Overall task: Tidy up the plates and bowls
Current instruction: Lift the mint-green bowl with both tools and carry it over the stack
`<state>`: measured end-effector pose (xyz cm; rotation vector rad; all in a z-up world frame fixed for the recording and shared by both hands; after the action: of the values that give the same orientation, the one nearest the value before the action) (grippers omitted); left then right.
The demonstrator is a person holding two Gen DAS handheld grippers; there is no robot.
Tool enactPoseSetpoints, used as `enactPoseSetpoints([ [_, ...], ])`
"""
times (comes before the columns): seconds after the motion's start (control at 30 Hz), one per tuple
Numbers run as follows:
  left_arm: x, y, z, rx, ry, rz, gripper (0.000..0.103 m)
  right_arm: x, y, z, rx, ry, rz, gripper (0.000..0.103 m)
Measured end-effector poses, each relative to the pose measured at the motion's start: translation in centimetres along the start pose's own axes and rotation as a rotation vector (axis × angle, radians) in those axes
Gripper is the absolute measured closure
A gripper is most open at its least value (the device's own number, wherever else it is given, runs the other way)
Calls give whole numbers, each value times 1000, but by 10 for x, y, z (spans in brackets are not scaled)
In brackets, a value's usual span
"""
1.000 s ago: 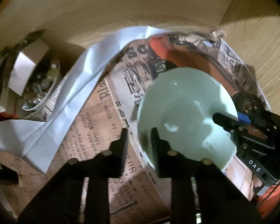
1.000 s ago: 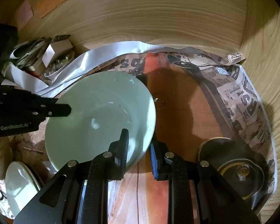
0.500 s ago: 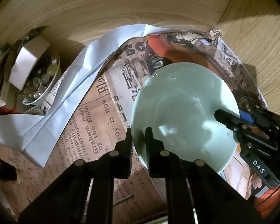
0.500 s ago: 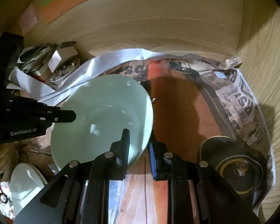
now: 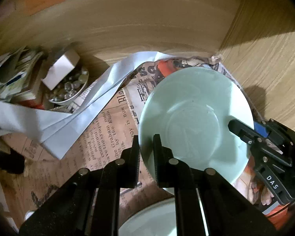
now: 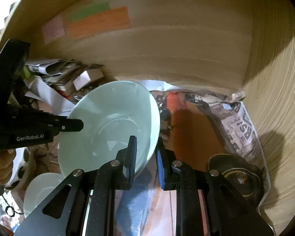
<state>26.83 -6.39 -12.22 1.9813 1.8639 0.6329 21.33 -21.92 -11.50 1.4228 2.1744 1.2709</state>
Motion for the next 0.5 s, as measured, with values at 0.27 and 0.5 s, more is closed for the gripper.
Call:
enactPoseSetpoints([
  [0.27,11,-22,-29,-58,-3,-27,92,26,-3,-18,-30,9,-36,86],
  [0.5,24,-40,-57,-104,9,-50,92,53,-5,-29,-50,18,-74,86],
])
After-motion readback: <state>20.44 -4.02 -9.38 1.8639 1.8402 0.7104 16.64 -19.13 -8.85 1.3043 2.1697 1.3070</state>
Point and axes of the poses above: each gripper's, at about its wrist camera, not at the fingertips, and z roughly the way its jaws point, x to its left, y to its top, the point moved 2 cm from there along z, roughly the way its jaws point, and after that the axes turned 10 degrees about y, right-handed, at the moved point
